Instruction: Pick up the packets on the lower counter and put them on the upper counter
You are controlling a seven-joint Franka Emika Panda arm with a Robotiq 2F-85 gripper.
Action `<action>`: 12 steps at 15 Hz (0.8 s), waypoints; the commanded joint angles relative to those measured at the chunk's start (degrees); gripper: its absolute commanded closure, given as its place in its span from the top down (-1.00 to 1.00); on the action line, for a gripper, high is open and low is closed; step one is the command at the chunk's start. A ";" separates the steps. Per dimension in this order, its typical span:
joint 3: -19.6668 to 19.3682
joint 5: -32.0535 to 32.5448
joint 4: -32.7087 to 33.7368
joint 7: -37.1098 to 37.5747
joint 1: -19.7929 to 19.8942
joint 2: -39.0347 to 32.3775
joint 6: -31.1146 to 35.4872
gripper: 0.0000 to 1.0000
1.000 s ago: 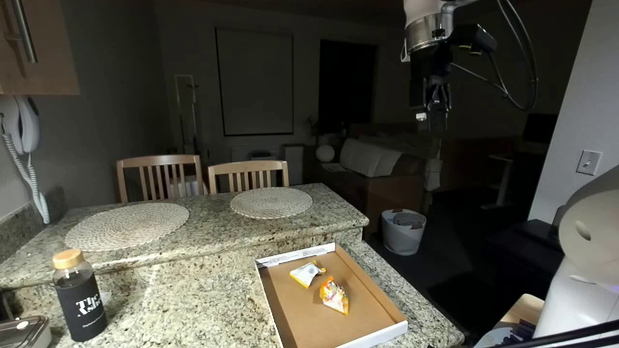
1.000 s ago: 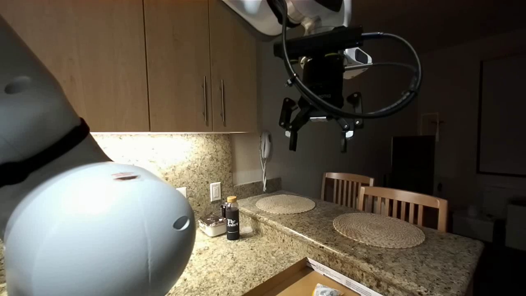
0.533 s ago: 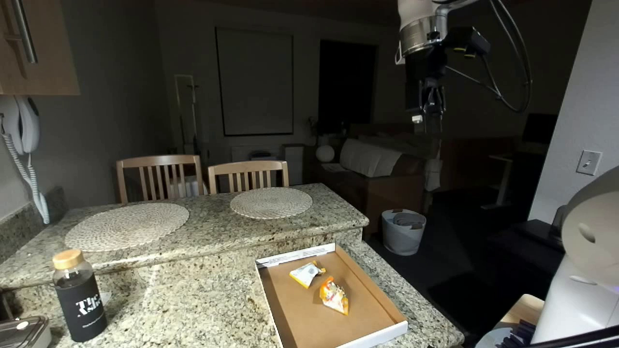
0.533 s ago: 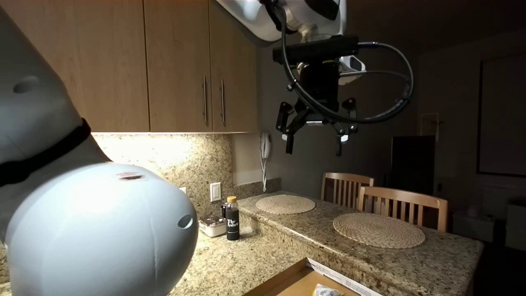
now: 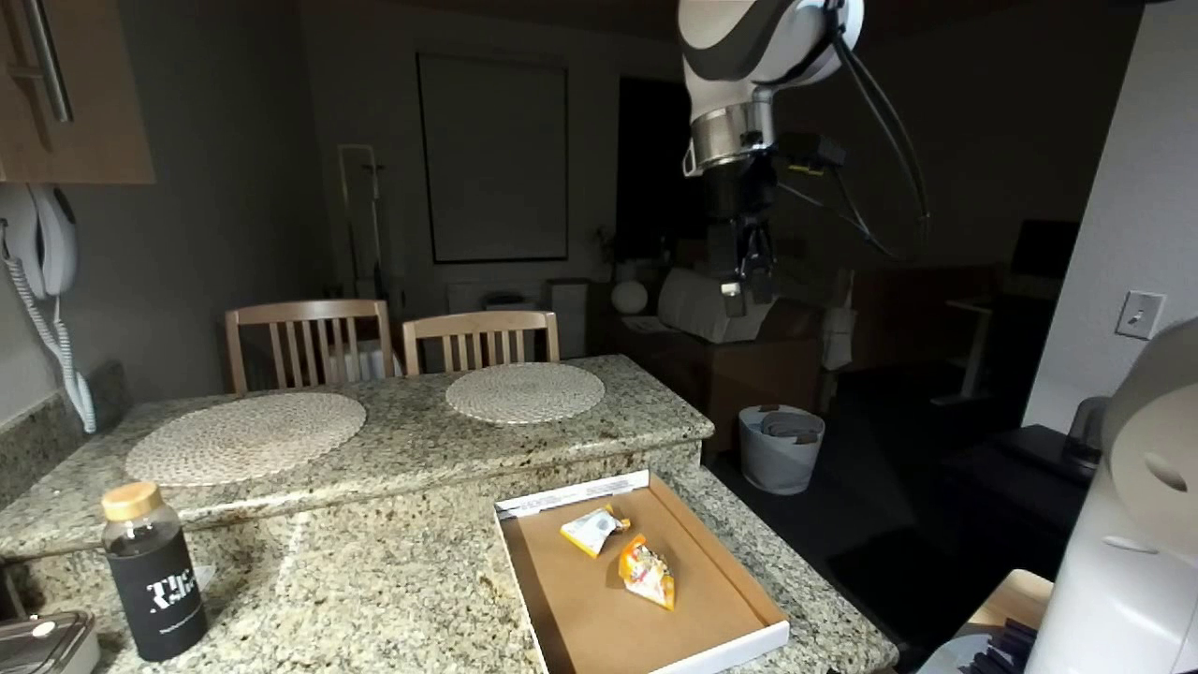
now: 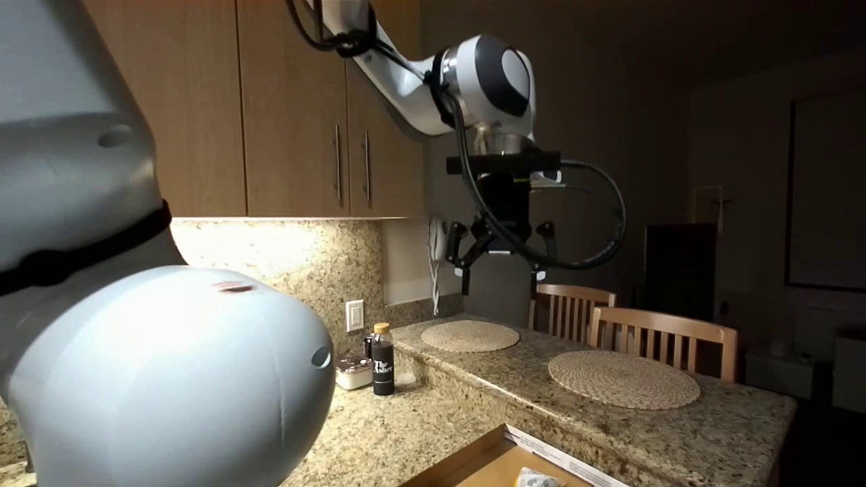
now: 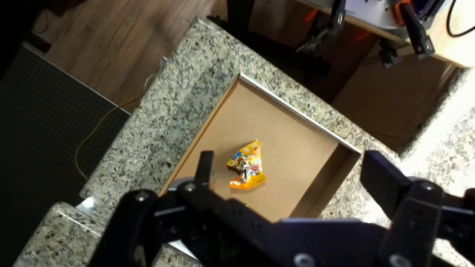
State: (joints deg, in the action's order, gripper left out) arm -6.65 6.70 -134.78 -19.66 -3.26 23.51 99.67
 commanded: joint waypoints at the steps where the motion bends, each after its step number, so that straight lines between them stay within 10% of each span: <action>1: 0.16 -9.94 -2.28 3.00 -0.28 -5.19 10.31 1.00; 5: 0.10 -22.24 -4.70 3.83 0.48 -10.29 18.63 1.00; 12: 2.70 -21.13 -3.11 4.91 0.04 -12.57 19.03 1.00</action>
State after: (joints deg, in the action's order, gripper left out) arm -6.56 -14.19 -138.60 -16.97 -3.15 12.19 117.25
